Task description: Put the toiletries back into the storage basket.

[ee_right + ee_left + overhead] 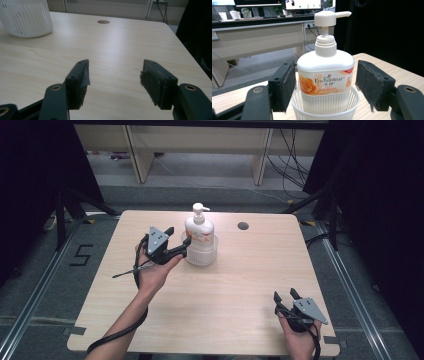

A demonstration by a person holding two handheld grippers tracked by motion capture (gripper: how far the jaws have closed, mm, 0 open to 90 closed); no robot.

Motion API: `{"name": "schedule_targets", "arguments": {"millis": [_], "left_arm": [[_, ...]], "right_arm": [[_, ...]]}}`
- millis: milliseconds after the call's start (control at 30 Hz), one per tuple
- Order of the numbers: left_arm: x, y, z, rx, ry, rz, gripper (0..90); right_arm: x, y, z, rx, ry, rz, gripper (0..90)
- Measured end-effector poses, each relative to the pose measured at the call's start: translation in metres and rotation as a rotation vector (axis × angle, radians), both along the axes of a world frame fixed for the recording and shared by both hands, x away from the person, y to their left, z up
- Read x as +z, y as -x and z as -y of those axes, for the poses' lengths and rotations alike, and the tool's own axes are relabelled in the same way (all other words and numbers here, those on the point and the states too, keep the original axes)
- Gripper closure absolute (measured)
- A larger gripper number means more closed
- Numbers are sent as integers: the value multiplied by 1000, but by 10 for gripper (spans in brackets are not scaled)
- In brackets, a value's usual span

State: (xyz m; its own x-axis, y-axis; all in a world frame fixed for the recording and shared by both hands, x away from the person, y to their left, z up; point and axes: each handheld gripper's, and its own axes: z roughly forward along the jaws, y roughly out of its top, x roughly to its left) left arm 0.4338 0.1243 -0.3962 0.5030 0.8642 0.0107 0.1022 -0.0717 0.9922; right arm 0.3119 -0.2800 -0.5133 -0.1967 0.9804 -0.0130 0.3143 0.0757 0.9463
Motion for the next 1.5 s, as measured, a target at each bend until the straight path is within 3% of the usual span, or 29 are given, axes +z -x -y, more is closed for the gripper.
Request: {"name": "schedule_targets", "arguments": {"millis": [667,800,1133,1467,1500], "left_arm": [[-23,27,-24,4,-26,-24,313],[-28,30,-28,6,-31,-27,311],[-39,38,-44,22,-33,-45,309],[-57,49,-60,38,-21,-56,309],[-60,52,-62,46,-27,-71,309]], "right_arm": [[0,0,-1,9,-14,-6,398],[0,0,1,2,10,7,398],[0,0,-1,8,-16,-4,398],[0,0,-1,7,-12,1,397],[0,0,-1,8,-10,2,397]]}}
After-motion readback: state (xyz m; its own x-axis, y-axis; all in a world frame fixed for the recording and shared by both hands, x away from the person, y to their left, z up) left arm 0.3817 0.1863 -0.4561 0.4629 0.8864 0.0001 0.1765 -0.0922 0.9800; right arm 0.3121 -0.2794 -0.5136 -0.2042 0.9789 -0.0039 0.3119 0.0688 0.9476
